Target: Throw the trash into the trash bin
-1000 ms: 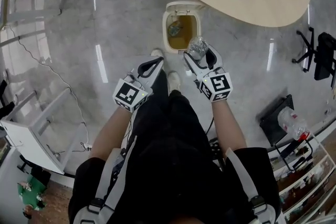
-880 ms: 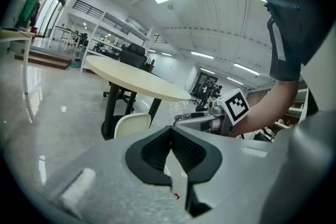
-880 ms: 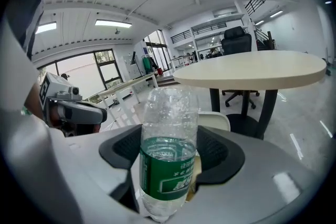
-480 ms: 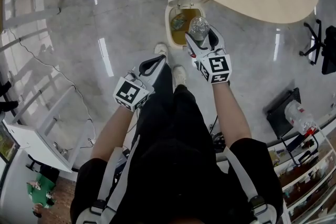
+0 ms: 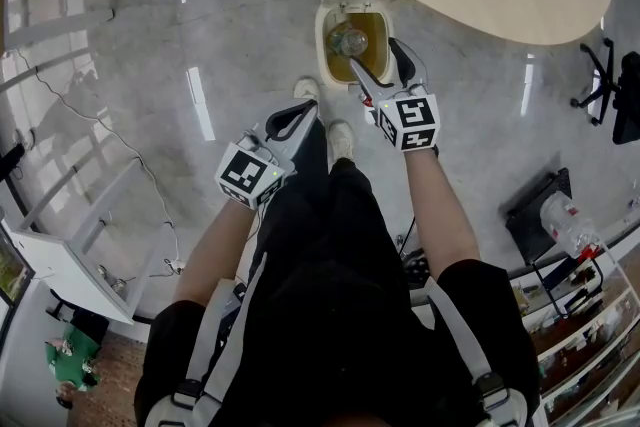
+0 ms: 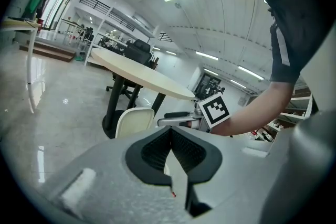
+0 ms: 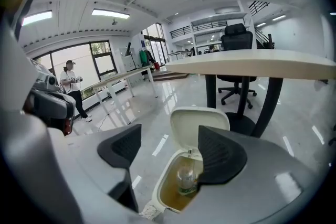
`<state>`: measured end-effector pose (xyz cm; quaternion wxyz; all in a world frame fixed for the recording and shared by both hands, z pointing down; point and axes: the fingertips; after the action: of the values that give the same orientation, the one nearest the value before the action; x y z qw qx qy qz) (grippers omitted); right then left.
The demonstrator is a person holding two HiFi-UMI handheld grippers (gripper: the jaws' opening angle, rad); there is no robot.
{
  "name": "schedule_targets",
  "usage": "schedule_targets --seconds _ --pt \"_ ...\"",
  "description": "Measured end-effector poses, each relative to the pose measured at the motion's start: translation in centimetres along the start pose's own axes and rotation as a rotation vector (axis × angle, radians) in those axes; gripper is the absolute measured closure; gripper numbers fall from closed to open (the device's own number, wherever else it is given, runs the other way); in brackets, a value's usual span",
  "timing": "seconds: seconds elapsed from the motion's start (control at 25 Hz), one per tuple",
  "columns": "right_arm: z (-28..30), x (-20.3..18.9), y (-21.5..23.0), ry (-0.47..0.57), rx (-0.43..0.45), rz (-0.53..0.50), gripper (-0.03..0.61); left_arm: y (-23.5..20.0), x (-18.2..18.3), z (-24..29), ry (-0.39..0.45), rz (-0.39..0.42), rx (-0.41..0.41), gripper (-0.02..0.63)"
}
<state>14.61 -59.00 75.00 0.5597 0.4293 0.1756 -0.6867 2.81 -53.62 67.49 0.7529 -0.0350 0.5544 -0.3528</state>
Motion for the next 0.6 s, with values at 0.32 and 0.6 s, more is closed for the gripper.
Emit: schedule_targets --seconds 0.32,0.6 --pt "-4.3 0.3 1.4 0.055 -0.076 0.03 0.332 0.5 0.3 -1.1 0.012 -0.013 0.027 0.612" --pt "-9.7 3.9 1.7 0.155 -0.114 0.006 0.427 0.9 5.2 -1.9 0.116 0.039 0.073 0.612"
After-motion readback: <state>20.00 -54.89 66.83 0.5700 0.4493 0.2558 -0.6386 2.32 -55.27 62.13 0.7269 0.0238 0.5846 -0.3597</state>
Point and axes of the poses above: the fingertips, and each gripper's own axes: z forward along the fingers, y to its right, x out of its top, and after that the axes turned 3 degrees about x, right-handed
